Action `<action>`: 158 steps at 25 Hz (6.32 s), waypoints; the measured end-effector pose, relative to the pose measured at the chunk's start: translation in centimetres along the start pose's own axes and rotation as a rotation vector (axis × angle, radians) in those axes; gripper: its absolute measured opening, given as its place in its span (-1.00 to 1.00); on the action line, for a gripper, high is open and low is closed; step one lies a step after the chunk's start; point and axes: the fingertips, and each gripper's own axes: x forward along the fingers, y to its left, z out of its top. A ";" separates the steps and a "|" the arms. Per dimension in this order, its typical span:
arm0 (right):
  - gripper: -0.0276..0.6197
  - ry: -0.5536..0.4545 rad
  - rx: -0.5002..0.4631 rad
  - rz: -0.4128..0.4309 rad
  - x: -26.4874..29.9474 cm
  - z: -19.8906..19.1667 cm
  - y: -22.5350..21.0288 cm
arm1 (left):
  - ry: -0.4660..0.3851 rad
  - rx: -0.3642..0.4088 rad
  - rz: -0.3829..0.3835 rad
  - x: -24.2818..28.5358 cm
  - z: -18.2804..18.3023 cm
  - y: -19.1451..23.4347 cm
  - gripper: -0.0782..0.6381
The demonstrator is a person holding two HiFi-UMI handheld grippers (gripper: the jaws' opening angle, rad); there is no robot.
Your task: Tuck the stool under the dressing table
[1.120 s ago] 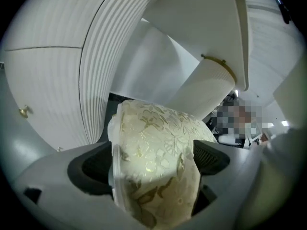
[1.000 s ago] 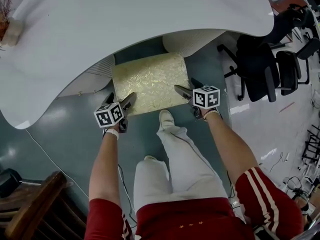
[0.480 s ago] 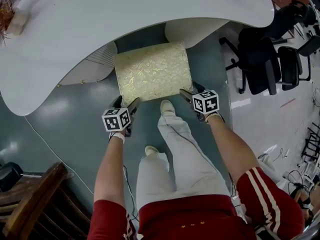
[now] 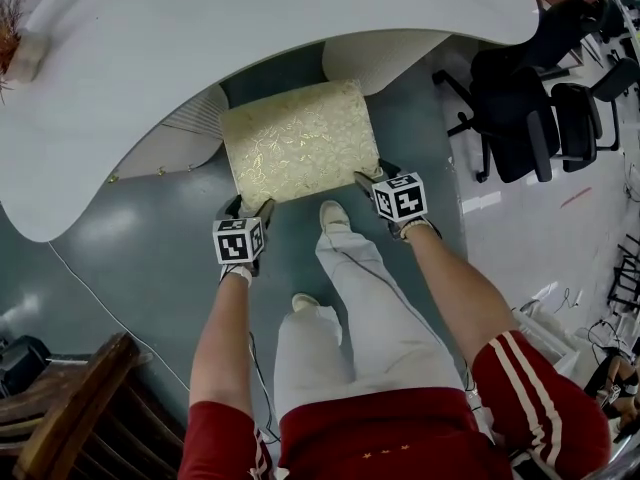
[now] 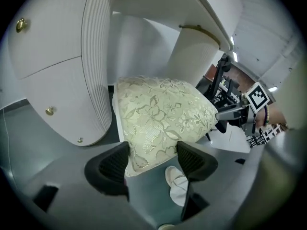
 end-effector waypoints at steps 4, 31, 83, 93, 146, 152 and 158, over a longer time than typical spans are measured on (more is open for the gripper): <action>-0.02 -0.010 -0.014 0.003 0.6 1.5 -0.7 | 0.002 0.000 -0.013 0.7 1.3 0.3 0.12; 0.02 -0.047 -0.025 0.027 6.6 11.5 0.0 | -0.082 -0.092 0.084 2.5 9.6 7.5 0.08; -0.11 -0.454 -0.062 0.032 -48.2 13.8 26.9 | -0.601 0.032 -0.150 -51.9 10.3 -17.9 0.09; -0.10 -0.689 -0.119 0.058 -62.9 14.6 27.5 | -0.814 0.181 -0.038 -66.0 11.2 -22.9 0.09; -0.90 -1.099 -0.279 0.142 -84.3 17.5 33.3 | -1.142 0.319 -0.023 -82.8 16.4 -34.3 -0.79; -0.91 -1.106 -0.278 0.127 -84.4 17.3 33.6 | -1.132 0.309 -0.042 -82.5 16.2 -34.0 -0.79; -0.91 -1.101 -0.294 0.076 -84.4 17.0 33.7 | -1.152 0.327 -0.061 -83.1 16.2 -34.5 -0.79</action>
